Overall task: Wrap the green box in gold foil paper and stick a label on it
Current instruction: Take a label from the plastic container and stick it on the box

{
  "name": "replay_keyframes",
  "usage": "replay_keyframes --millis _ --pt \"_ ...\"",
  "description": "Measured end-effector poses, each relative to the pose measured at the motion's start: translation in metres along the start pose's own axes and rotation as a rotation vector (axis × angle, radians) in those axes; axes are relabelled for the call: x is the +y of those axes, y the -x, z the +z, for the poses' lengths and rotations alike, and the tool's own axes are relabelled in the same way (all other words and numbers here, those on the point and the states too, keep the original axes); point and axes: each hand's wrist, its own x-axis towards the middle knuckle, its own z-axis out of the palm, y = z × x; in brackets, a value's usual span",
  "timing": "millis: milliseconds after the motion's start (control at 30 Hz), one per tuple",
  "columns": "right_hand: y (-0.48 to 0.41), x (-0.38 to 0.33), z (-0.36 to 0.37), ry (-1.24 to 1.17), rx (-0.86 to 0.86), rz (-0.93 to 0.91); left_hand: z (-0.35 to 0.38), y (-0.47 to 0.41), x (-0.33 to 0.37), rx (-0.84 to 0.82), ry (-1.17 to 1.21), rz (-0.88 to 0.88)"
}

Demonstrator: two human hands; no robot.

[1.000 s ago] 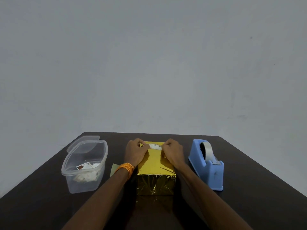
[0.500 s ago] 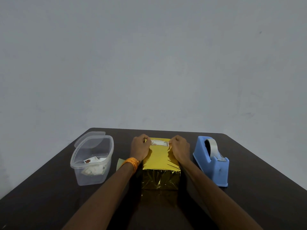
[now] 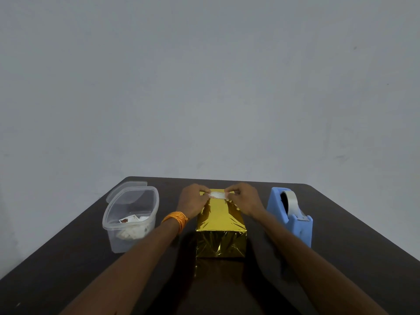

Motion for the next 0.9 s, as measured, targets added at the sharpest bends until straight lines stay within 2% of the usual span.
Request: replay_keyframes --millis 100,300,433,767,900 --pt "-0.004 0.006 0.006 0.083 -0.036 -0.024 0.003 0.000 -0.001 -0.038 -0.101 0.036" --pt "-0.003 0.012 0.002 0.113 0.099 0.107 0.002 0.000 -0.007 -0.025 -0.146 0.017" --pt "0.001 0.012 0.004 0.129 0.090 0.118 0.004 0.002 -0.006 0.000 -0.152 0.009" --pt "0.014 0.007 -0.006 -0.090 0.045 0.135 0.001 0.007 -0.001 -0.022 -0.128 -0.020" --pt "0.013 0.001 -0.006 -0.077 0.042 0.199 -0.002 0.008 0.002 -0.065 -0.127 -0.043"
